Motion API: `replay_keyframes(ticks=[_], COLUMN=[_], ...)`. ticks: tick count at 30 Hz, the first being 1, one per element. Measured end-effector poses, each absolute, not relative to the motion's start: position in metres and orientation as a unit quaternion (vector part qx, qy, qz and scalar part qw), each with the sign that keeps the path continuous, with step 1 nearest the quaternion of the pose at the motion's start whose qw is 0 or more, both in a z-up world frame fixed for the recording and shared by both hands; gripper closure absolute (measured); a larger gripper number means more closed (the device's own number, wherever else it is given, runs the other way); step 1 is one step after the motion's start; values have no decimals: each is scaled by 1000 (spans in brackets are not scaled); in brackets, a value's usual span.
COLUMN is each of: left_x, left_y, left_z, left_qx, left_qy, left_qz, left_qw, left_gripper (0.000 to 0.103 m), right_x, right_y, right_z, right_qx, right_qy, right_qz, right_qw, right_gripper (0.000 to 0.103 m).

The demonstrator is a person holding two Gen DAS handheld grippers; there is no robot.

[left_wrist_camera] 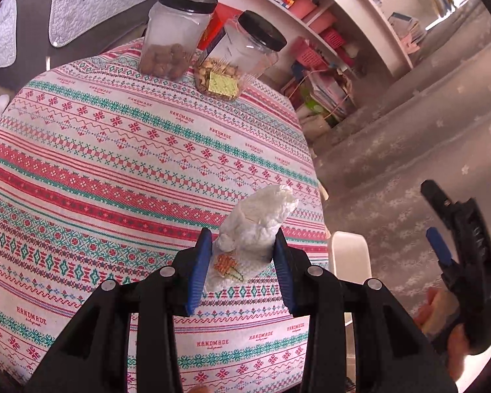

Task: Collect trash
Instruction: 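Carry the tissue over the white bin and open the left gripper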

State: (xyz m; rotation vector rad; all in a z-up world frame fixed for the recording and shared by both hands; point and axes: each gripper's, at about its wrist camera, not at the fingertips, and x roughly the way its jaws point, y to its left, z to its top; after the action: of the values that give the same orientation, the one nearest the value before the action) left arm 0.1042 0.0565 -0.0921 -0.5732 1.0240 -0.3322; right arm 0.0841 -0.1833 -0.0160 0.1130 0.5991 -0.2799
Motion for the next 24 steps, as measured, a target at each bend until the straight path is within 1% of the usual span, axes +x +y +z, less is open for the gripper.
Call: replay_keyframes(ticks=[3, 6, 10, 12, 15, 20, 24], left_x=[105, 104, 102, 103, 104, 105, 106], left_y=[60, 62, 76, 83, 87, 81, 75], left_z=[-77, -61, -41, -36, -32, -30, -35], left_qx=[-286, -283, -297, -305, -315, -303, -297], left_qy=[458, 434, 400, 388, 382, 381, 387], left_qz=[-162, -156, -146, -144, -148, -149, -148], left_qw=[826, 841, 855, 858, 856, 861, 860], left_gripper=[66, 66, 65, 65, 65, 65, 65], right_x=[82, 73, 61, 58, 61, 67, 69], right_y=[-167, -147, -131, -129, -132, -150, -158], right_z=[-21, -24, -23, -24, -28, -27, -29], right_qx=[-14, -73, -113, -124, -115, -52, -35], right_qy=[281, 254, 221, 218, 231, 257, 269], right_qz=[-130, -99, -74, -76, -77, -74, -71], right_qw=[951, 959, 966, 965, 963, 962, 960], right_gripper=[7, 7, 7, 7, 7, 7, 7])
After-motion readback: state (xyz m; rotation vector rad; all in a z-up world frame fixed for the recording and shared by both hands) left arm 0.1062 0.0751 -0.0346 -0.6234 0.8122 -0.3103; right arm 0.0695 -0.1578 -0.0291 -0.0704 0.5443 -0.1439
